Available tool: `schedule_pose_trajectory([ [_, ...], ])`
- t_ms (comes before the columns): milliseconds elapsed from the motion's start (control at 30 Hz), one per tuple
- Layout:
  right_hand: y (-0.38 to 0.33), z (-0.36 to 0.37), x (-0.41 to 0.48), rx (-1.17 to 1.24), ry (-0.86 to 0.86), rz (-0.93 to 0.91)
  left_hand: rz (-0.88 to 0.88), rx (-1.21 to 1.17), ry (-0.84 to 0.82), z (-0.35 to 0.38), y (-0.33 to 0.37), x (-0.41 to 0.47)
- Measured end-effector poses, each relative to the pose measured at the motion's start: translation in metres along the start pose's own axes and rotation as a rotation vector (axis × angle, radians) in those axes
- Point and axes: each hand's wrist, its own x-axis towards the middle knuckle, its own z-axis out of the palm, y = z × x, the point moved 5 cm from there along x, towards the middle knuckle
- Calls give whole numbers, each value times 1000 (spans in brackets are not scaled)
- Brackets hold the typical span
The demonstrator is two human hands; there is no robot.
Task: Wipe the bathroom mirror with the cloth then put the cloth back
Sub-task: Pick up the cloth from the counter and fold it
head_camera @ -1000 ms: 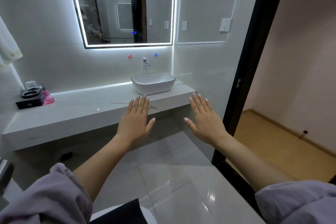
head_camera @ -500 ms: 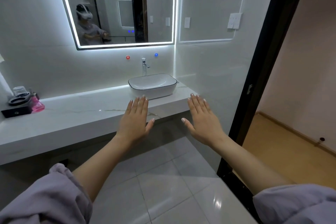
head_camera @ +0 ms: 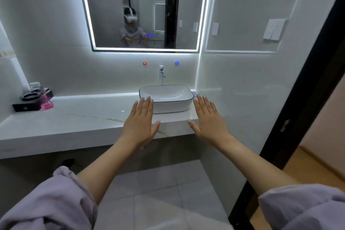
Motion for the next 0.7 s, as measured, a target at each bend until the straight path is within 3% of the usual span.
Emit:
schedule_pose_trajectory([
  [300,68,31,58,32,-20,-60,-79,44,1,26,23,69],
  [700,99,91,151,59,-27,-74,-91,56,13,90,-2,158],
])
